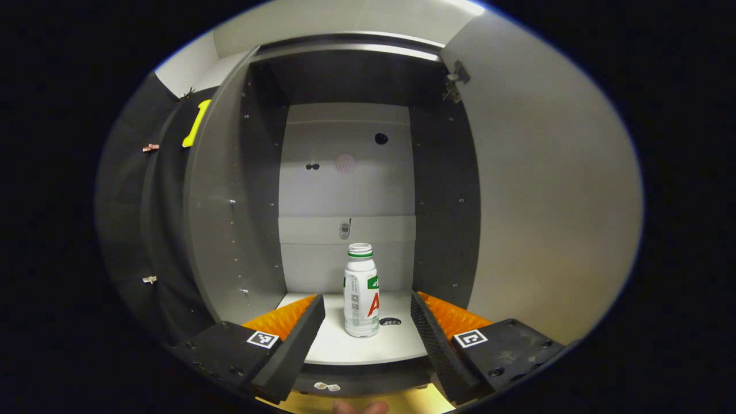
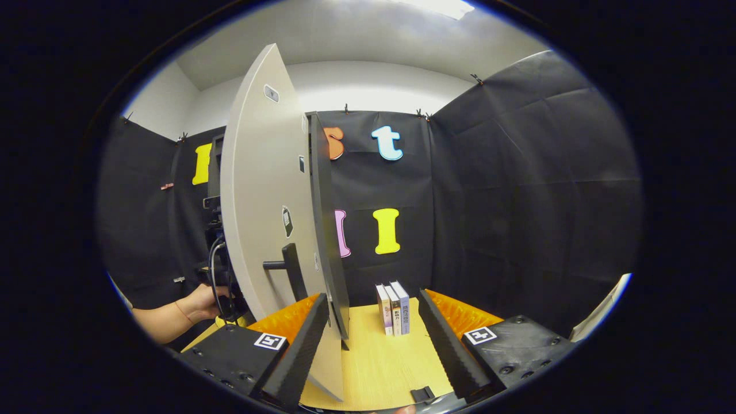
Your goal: Open the cabinet door with the right hand, grasp the bottle in the cabinet with the left hand and place it on the coaster, then close the cabinet door with the right hand.
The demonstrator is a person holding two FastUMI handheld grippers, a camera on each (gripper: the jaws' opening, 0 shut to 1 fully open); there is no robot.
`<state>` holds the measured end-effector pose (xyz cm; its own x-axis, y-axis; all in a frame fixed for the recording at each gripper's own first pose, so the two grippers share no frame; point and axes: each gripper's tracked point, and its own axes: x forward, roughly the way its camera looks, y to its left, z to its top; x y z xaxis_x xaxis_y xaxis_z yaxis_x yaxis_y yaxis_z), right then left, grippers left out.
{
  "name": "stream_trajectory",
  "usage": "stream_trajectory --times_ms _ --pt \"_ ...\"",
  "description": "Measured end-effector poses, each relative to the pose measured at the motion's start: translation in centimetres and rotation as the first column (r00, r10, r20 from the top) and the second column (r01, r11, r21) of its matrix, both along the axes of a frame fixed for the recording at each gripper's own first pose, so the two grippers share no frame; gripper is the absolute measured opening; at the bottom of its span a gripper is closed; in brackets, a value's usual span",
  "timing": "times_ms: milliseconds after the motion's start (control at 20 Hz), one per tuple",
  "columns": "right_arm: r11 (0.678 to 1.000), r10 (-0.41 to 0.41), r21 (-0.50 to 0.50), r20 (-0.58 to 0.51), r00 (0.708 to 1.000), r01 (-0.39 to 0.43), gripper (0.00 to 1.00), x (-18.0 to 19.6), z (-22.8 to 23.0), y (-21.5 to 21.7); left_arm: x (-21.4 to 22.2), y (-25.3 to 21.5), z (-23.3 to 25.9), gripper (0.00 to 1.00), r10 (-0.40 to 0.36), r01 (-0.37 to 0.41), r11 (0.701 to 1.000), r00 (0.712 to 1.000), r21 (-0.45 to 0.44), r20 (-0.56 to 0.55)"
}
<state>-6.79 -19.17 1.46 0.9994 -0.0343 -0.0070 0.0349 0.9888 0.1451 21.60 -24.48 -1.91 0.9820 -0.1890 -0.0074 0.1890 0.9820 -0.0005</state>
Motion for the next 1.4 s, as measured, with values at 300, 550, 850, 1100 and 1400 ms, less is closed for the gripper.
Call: stream_trajectory --times_ms 300,550,850,1100,1400 --pt "1.0 -0.024 0.001 -0.015 1.0 0.024 0.96 1.9 -0.8 -2.1 6.7 -0.4 -1.6 0.95 0.044 -0.044 0.999 0.999 -0.001 -0.001" --pt "1.0 -0.021 0.01 -0.024 1.0 0.021 0.97 3.6 -1.0 -2.9 10.7 -0.4 -2.4 0.95 0.065 -0.065 0.998 0.998 0.001 0.018" --pt "1.0 -0.009 -0.006 -0.027 1.0 0.009 0.96 4.9 -1.2 -2.8 13.1 -1.2 -4.0 0.9 0.046 -0.047 0.998 0.999 -0.049 -0.017" --pt "1.0 0.0 -0.013 -0.02 1.0 0.0 0.96 4.8 -1.0 -2.3 12.4 -0.4 -3.7 0.7 0.054 -0.055 0.997 0.998 -0.05 -0.017" --pt "1.0 -0.02 -0.018 0.003 1.0 0.02 0.96 3.6 -0.6 -1.8 7.1 2.0 -1.1 0.7 0.027 -0.026 0.998 0.999 -0.055 0.019"
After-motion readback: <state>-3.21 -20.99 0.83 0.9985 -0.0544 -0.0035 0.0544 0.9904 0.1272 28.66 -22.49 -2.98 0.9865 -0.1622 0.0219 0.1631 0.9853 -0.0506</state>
